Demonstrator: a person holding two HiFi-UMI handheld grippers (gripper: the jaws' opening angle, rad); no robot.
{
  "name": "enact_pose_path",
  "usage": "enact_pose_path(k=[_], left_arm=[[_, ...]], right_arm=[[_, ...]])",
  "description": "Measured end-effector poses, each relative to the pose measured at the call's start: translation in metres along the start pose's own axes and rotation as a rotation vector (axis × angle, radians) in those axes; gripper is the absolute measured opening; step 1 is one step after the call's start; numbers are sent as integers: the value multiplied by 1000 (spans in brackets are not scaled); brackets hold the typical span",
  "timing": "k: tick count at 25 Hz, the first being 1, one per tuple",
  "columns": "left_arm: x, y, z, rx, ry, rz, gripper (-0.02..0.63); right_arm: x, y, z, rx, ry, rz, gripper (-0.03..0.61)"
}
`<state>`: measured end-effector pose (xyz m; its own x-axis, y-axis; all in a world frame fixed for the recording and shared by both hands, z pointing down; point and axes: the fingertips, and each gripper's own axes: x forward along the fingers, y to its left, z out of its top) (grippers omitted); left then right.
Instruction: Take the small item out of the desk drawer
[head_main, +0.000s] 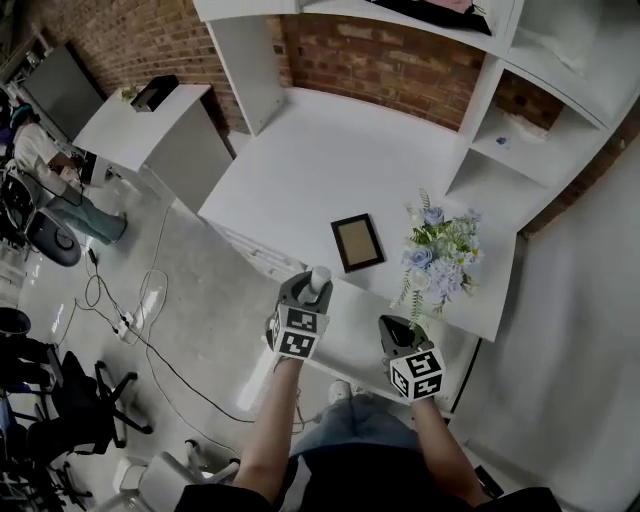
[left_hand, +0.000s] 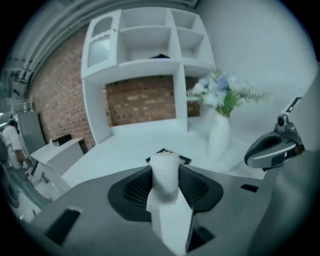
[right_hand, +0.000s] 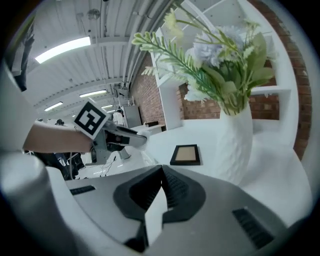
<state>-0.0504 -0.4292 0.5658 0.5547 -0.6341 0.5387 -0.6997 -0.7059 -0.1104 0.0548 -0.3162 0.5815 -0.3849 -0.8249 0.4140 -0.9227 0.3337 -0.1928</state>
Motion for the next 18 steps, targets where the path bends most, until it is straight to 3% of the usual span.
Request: enact_pose_path(k=[4,8,13,18], left_arm=[[-53,19,34,-120,-224,110,163],[-98,28,46,-154,-378,202,163],[-127,25,35,-152,-437,242,163],[-134,22,26,-175,-432,235,163]], right_arm=[[1,5,33,2,-98,-34,-2],[2,11,59,-6,-179,-67,-2],[-1,20,68,-34,-227,-90,-2],[-5,19,73,-65,-242,-128,-3]])
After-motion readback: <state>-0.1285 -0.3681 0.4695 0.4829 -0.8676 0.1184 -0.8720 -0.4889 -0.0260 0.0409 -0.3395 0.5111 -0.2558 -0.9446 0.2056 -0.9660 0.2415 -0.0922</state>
